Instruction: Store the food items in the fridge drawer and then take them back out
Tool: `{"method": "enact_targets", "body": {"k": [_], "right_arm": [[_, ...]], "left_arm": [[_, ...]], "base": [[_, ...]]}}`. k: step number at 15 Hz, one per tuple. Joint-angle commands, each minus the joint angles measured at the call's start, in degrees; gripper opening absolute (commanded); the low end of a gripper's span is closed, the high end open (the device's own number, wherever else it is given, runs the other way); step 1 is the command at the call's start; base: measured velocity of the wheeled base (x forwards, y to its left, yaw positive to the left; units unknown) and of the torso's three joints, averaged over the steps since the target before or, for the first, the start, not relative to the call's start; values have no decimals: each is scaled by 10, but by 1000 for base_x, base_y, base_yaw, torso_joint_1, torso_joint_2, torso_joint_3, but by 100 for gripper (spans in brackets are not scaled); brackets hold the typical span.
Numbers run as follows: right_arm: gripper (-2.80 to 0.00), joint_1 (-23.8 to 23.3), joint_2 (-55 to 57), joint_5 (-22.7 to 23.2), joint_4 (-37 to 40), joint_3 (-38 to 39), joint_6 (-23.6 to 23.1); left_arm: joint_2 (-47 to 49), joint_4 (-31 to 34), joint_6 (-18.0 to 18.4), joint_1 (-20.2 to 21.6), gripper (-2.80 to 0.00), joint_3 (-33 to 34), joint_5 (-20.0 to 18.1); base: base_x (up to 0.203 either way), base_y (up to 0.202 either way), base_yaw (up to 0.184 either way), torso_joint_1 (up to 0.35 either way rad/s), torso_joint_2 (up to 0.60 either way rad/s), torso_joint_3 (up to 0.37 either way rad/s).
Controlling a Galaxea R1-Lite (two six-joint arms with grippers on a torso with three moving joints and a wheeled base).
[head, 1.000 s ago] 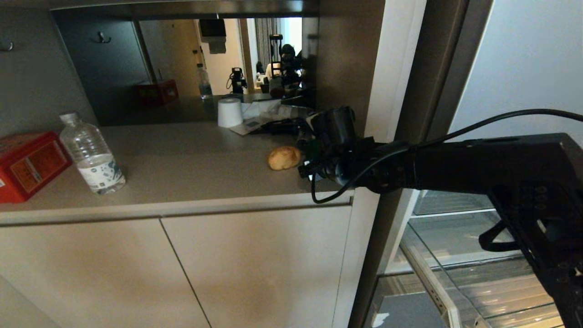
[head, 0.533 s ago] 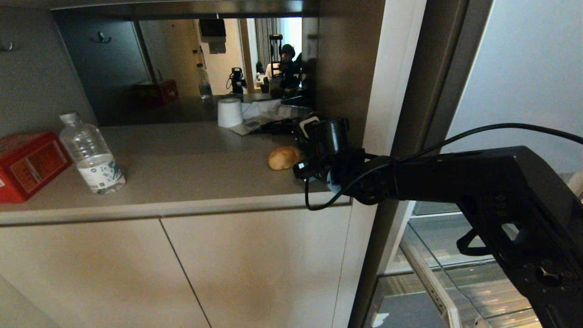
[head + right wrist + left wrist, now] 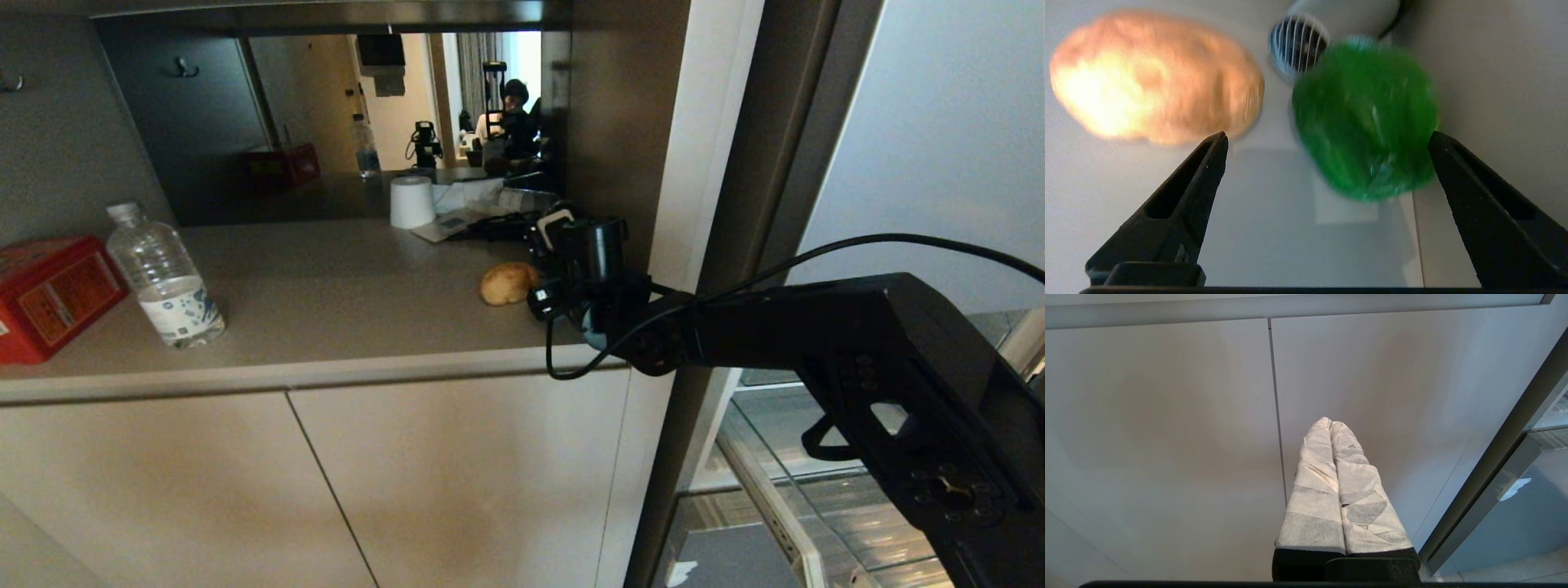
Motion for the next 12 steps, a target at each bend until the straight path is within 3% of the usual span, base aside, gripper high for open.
{"method": "enact_targets", "body": {"k": [1,5,9,12], "right_arm": [[0,0,15,-3,-22,0,-8],[0,-2,27,-1,-48,0,-13],[0,-6,21,32,-48,1,-9],[0,31,-21,39,-20,2,16]], "left_arm": [[1,0,-1,0,-280,0,0],[1,0,-1,0,-280,0,0],[1,0,-1,0,-280,0,0],[1,0,-1,0,-280,0,0]], "base": [[0,0,0,0,0,0],[0,0,0,0,0,0],[0,0,0,0,0,0],[0,0,0,0,0,0]]}}
